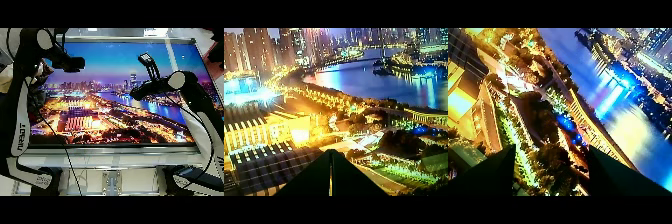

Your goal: Fold the shirts.

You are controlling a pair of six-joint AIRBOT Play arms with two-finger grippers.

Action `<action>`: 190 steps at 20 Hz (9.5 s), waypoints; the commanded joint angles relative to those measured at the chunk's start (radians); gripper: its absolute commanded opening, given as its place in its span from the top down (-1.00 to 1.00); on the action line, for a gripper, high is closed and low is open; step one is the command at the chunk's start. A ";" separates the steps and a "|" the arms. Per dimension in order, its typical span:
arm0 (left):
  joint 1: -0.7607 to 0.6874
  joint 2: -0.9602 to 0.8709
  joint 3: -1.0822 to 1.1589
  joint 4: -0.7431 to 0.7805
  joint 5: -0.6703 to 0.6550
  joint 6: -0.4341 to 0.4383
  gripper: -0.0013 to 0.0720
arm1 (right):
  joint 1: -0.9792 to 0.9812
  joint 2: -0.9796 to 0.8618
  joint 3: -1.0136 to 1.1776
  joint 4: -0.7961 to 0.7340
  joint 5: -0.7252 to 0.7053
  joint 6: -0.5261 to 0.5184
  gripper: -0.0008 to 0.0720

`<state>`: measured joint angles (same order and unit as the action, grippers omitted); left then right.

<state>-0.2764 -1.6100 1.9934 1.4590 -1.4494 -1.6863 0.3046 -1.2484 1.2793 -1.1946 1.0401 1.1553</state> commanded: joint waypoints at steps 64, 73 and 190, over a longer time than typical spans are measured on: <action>1.248 -0.195 -0.338 -0.640 0.132 0.335 0.93 | 0.000 -0.005 -0.002 -0.178 -0.157 0.352 -0.88; 0.908 0.104 -0.104 -1.260 0.068 0.591 0.93 | 0.000 0.004 0.168 -0.400 -0.155 0.352 -0.88; 0.407 0.319 -1.250 -0.377 0.865 -0.188 -0.93 | -0.082 0.022 -0.470 0.455 -0.179 0.084 0.90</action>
<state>0.1200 -1.2591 0.7448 1.1049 -0.6827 -1.8130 0.2600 -1.2663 0.7856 -0.7170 0.8318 1.2388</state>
